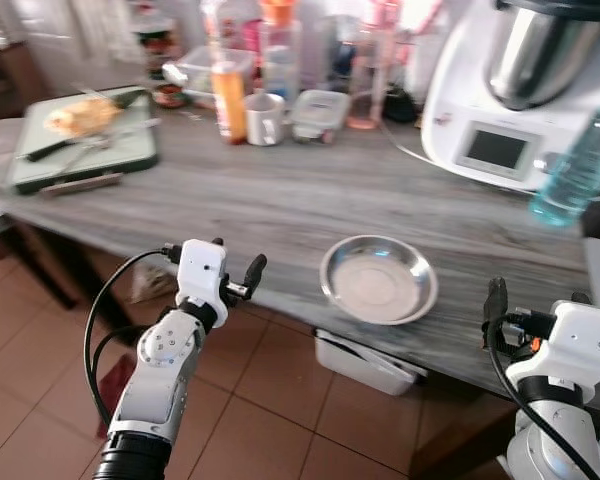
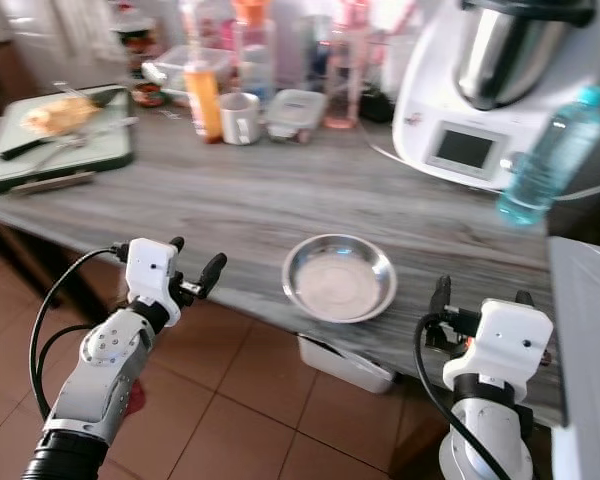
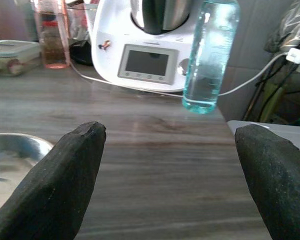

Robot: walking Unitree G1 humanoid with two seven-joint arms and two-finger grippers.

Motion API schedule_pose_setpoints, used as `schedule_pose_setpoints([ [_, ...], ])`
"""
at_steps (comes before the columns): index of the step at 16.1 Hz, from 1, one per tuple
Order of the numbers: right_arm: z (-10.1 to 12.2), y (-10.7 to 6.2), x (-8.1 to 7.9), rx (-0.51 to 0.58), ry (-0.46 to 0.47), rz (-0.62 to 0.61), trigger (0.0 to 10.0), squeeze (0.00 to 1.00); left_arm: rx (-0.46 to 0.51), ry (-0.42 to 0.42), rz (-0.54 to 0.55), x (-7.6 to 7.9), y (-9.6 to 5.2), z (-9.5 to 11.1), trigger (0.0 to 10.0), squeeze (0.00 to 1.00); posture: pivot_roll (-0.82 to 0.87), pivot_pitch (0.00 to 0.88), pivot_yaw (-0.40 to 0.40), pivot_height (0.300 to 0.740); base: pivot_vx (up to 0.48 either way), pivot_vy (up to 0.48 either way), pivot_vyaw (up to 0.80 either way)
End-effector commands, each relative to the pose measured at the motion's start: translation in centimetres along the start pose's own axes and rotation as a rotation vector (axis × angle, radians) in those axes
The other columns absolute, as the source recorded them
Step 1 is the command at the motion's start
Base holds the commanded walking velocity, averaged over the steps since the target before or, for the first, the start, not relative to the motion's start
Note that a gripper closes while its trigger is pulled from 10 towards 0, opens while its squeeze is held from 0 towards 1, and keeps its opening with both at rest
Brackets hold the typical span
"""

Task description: Setting the table

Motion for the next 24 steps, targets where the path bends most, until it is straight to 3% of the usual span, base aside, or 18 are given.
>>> schedule_pose_setpoints([
  [1, 0.3, 0.1, 0.1, 0.010, 0.000, -0.001, 10.0, 0.00, -0.014, -0.010, 0.017, -0.3, -0.1, -0.2, 10.0, 0.00, 0.02, 0.055, 0.018, 0.740, 0.000, 0.000, -0.76],
  [9, 0.0, 0.0, -0.8, 0.016, 0.027, 0.047, 10.0, 0.00, -0.011, -0.008, 0.049, -0.9, 0.2, 0.1, 10.0, 0.00, 0.03, 0.059, 0.019, 0.740, 0.000, 0.031, -0.77],
  [20, -0.3, 0.4, -1.4, 0.030, 0.008, 0.090, 10.0, 0.00, -0.030, 0.001, 0.013, 0.1, 0.6, -0.6, 10.0, 0.00, 0.04, 0.046, 0.014, 0.740, 0.000, 0.318, 0.00],
  [24, -0.4, 0.9, -1.2, 0.036, -0.011, 0.109, 10.0, 0.00, -0.039, 0.017, 0.040, -0.8, 0.2, -0.9, 10.0, 0.00, 0.05, 0.041, 0.005, 0.740, 0.000, 0.352, 0.00],
])
Point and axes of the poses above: a point about 5 cm out from each wrist's last joint towards the gripper, its own y axis pointing out of the wrist towards the gripper, its own z axis along the axis of the wrist's last joint, x = y × z, the point moved 4 cm from there along y, pointing out of the wrist towards the gripper, and after that the axes turned 7 degrees about -y, right-handed, at the moved point
